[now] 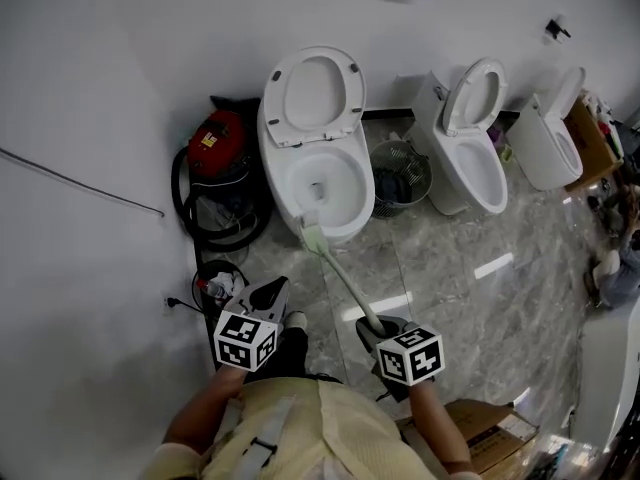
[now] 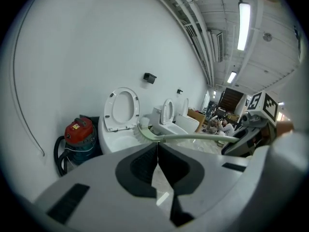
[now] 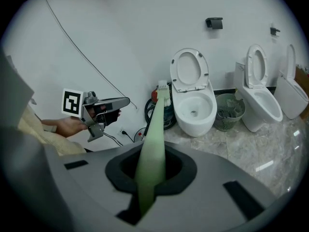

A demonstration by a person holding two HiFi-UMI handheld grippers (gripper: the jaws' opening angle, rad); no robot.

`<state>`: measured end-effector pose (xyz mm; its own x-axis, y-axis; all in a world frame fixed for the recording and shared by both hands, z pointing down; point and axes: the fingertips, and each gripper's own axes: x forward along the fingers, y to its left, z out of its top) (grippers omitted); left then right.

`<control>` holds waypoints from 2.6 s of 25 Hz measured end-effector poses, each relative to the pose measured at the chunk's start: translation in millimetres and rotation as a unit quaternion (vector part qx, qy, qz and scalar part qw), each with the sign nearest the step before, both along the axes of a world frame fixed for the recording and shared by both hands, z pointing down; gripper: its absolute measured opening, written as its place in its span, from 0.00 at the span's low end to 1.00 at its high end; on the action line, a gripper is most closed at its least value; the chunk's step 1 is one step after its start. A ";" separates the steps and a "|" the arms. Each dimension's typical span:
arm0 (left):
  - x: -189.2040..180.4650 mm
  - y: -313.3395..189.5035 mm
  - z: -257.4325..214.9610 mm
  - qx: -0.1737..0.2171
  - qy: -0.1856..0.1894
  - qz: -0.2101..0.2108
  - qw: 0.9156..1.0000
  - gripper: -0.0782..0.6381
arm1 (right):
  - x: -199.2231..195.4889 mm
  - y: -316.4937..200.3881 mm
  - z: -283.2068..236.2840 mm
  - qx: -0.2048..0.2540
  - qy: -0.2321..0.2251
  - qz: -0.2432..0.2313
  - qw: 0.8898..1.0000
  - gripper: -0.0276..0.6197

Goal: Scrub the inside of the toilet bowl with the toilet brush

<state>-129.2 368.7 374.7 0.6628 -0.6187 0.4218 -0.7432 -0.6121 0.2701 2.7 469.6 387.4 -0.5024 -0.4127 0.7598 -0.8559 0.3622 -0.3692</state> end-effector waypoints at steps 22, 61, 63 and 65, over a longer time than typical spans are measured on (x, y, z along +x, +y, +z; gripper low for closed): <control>13.7 -136.1 46.3 -0.013 0.000 0.023 1.000 0.13 | 20.8 -160.6 23.5 -0.062 0.063 -0.050 0.995 0.09; 111.8 -272.1 220.1 -0.141 -0.128 0.005 0.982 0.13 | 138.0 -342.0 246.6 -0.259 0.093 -0.166 0.947 0.09; 113.6 -272.0 234.9 -0.150 -0.140 0.031 0.978 0.13 | 132.7 -341.0 260.4 -0.271 0.095 -0.151 0.946 0.09; 115.8 -274.2 245.2 -0.158 -0.147 0.057 0.975 0.13 | 128.2 -341.1 272.9 -0.281 0.098 -0.137 0.945 0.09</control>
